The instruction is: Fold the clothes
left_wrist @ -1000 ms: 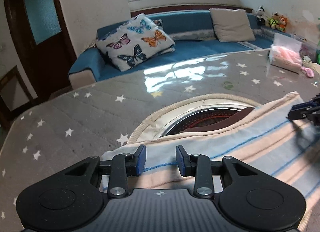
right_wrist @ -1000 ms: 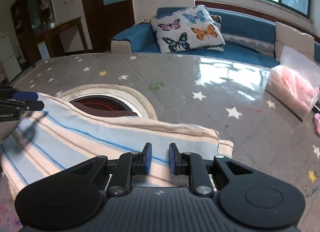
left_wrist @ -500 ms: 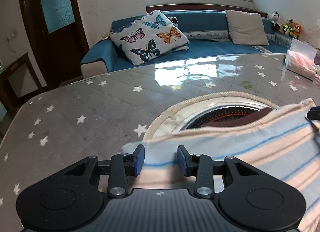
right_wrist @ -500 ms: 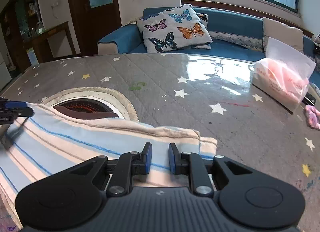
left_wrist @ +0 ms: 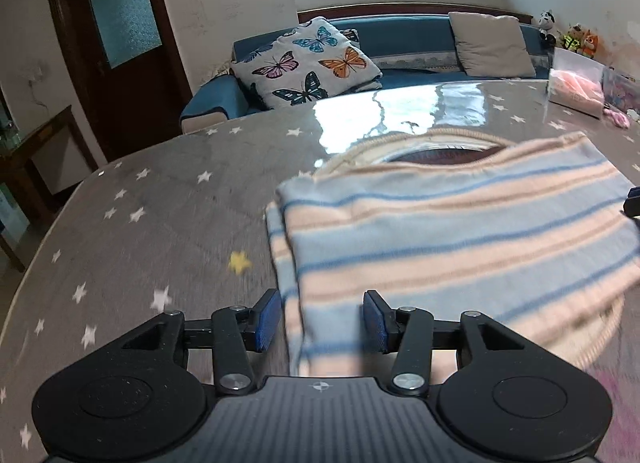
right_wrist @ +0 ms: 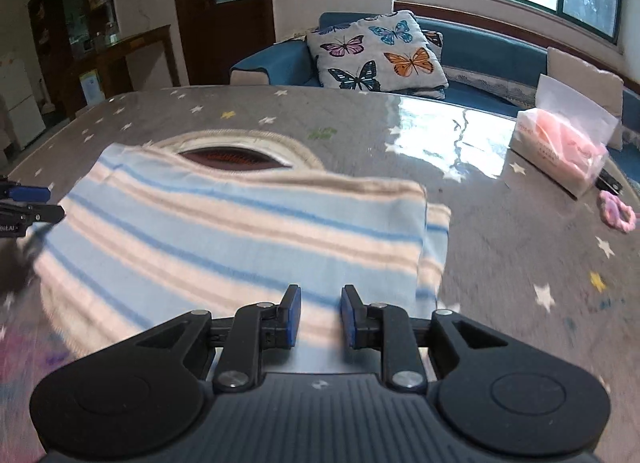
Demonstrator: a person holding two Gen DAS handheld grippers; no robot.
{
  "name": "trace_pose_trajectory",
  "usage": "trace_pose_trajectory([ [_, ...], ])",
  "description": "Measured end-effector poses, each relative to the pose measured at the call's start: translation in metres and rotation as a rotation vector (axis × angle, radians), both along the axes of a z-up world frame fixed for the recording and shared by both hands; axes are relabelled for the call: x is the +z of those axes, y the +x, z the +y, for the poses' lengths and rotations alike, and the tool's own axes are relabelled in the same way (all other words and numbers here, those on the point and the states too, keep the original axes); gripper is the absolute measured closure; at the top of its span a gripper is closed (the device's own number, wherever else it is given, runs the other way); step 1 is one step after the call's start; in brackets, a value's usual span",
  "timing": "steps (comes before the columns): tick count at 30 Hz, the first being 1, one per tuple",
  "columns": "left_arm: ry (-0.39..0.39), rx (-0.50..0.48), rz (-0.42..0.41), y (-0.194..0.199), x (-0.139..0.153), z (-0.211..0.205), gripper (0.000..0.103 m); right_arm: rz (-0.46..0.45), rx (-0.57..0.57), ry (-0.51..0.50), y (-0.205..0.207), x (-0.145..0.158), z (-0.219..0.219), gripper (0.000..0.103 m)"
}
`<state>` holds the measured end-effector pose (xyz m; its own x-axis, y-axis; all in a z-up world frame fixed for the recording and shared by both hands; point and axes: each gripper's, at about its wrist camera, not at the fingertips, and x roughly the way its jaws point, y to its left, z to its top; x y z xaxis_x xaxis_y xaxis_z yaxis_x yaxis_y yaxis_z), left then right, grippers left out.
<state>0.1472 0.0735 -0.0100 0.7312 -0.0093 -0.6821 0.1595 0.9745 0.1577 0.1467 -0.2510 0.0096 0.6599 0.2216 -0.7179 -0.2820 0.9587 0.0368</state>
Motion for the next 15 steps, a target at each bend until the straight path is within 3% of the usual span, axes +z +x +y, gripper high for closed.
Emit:
trace_pose_trajectory([
  [7,-0.019,0.029,0.013,-0.027,-0.005,0.010,0.054,-0.016,-0.011,-0.005,-0.041,0.000,-0.006,0.081],
  [13,-0.058,0.052,0.018,-0.037,-0.006,0.015,0.054,-0.036,-0.089,0.020,-0.057,0.004,-0.024,0.080],
  [15,-0.073,0.053,0.031,-0.037,-0.007,0.016,0.055,-0.041,-0.123,0.018,-0.059,0.004,-0.030,0.073],
])
